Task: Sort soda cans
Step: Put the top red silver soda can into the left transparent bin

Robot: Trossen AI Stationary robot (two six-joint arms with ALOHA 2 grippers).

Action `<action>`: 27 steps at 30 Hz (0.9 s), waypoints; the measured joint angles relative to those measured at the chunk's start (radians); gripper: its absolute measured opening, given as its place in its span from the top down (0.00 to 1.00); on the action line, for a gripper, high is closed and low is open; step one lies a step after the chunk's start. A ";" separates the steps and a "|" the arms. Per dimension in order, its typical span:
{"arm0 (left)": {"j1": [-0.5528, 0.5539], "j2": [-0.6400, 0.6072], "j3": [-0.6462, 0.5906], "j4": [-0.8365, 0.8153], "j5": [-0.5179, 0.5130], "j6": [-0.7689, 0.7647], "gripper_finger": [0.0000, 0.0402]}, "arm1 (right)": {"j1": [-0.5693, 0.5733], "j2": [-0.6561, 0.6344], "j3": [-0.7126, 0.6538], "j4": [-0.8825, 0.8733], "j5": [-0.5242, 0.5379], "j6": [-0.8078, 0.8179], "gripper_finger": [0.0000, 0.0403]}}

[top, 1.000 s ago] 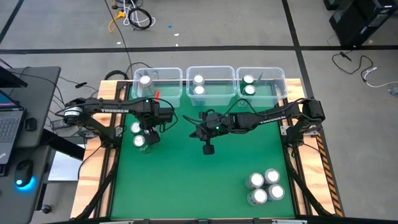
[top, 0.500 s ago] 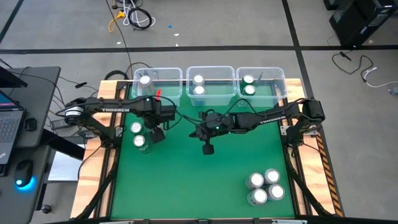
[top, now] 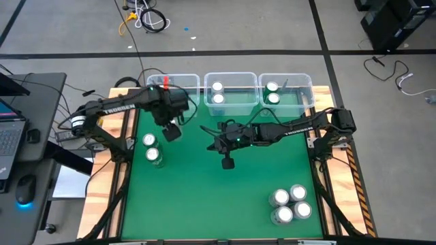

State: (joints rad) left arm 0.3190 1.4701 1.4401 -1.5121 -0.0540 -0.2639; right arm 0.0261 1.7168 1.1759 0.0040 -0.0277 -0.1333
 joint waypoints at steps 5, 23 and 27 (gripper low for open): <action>0.070 -0.001 0.152 -0.062 -0.014 0.005 0.41 | 0.000 0.000 0.000 -0.001 0.000 0.000 1.00; 0.471 0.008 0.310 -0.061 -0.048 0.139 0.41 | 0.000 0.000 0.000 -0.006 0.000 0.000 1.00; 0.538 0.010 0.295 -0.057 -0.046 0.160 0.41 | 0.000 0.000 0.000 -0.006 0.000 0.000 1.00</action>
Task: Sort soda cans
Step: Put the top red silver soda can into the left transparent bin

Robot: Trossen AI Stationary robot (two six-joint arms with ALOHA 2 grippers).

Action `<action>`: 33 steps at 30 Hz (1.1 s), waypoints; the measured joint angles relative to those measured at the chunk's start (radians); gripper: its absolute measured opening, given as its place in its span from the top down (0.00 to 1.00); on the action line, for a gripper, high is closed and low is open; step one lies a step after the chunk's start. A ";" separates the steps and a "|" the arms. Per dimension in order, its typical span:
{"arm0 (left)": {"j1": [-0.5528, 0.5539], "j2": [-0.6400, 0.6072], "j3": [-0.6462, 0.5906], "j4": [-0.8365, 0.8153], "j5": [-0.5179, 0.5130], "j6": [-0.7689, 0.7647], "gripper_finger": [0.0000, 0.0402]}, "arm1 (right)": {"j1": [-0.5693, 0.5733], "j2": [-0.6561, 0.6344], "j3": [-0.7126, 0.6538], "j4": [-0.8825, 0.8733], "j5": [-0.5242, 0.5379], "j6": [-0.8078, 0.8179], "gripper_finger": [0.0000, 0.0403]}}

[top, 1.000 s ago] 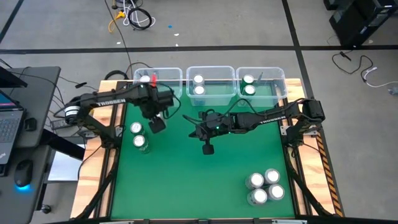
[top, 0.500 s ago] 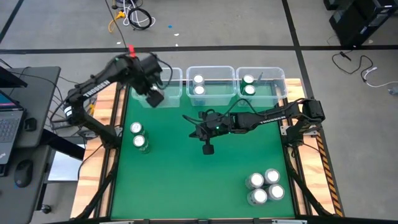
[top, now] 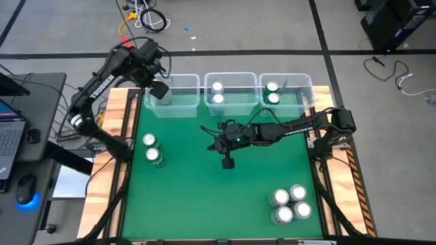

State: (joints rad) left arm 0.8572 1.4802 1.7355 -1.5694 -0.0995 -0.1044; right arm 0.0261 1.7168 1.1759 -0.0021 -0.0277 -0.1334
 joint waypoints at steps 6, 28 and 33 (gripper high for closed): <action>0.065 0.000 -0.103 -0.001 -0.004 0.002 0.41 | -0.001 0.000 0.000 0.000 0.000 0.000 1.00; 0.089 0.028 -0.406 0.215 0.004 0.016 0.41 | -0.001 0.000 0.000 0.018 0.000 -0.008 1.00; 0.091 0.096 -0.406 0.247 0.005 0.024 0.41 | -0.001 0.000 0.000 0.018 0.000 -0.008 1.00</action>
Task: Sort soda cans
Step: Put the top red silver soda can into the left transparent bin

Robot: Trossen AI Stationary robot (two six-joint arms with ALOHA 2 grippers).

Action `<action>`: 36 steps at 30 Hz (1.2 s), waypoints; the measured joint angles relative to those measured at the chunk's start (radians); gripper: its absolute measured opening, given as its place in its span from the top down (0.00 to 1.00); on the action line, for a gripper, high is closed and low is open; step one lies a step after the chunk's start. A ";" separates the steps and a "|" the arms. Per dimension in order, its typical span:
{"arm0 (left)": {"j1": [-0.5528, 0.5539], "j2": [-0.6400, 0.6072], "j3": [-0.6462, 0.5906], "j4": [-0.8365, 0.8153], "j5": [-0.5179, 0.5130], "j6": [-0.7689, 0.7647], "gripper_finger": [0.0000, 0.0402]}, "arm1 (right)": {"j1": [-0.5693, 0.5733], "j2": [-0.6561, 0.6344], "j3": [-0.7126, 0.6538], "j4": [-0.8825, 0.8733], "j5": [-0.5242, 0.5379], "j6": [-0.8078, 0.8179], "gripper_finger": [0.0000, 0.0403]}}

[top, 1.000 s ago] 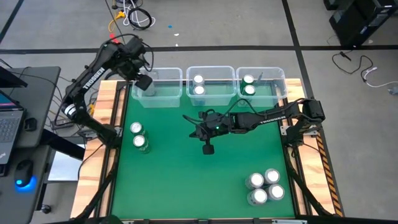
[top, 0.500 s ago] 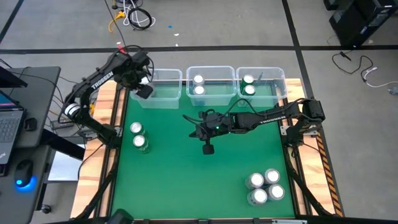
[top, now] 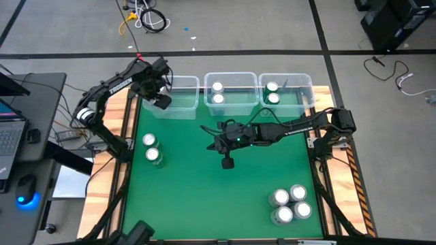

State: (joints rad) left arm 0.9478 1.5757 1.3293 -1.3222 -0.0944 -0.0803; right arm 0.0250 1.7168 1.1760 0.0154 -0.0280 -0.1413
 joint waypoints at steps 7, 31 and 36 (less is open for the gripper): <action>0.000 0.076 0.003 0.045 0.000 0.022 0.41 | 0.000 0.000 0.000 -0.001 0.000 0.006 1.00; 0.000 0.103 -0.002 0.033 -0.094 0.053 0.05 | -0.001 0.000 0.000 -0.002 0.000 0.000 1.00; -0.001 0.103 -0.001 0.016 -0.126 0.054 0.08 | -0.001 0.000 0.000 0.004 0.000 -0.001 1.00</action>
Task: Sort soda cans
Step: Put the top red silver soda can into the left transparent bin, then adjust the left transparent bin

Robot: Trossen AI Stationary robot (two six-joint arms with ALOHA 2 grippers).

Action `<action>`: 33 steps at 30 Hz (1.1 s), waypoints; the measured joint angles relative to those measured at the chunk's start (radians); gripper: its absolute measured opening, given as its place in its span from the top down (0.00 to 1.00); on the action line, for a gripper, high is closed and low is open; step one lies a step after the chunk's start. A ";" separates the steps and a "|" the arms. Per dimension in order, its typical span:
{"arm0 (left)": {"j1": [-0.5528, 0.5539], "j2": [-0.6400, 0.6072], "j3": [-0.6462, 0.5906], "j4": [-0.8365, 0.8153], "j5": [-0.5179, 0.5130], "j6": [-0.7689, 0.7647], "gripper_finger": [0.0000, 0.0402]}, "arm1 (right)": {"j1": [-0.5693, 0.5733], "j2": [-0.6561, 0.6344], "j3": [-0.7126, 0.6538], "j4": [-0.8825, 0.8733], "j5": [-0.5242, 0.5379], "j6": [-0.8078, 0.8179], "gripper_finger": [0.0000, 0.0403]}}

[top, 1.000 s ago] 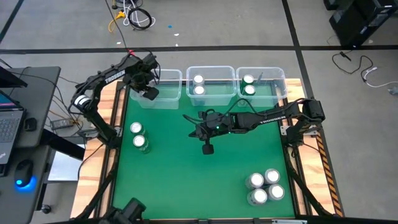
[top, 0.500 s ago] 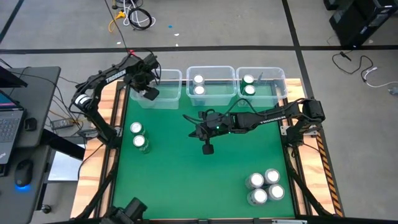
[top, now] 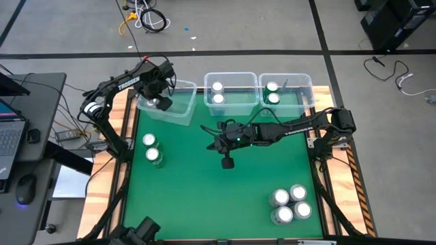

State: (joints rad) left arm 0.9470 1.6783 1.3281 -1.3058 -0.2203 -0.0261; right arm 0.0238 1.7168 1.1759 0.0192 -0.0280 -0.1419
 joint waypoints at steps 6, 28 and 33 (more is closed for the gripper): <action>0.000 0.000 0.000 -0.003 -0.011 0.013 0.12 | 0.000 0.000 0.000 0.005 0.000 0.000 1.00; -0.028 -0.064 0.290 0.006 0.002 0.069 0.18 | -0.018 0.065 0.006 0.313 0.034 0.023 1.00; -0.060 -0.185 0.247 0.140 0.129 0.129 0.36 | -0.033 0.198 0.125 0.339 0.059 0.077 1.00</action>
State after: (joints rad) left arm 0.8870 1.4934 1.5756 -1.1654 -0.0916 0.1025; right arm -0.0095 1.9144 1.3008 0.3581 0.0305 -0.0646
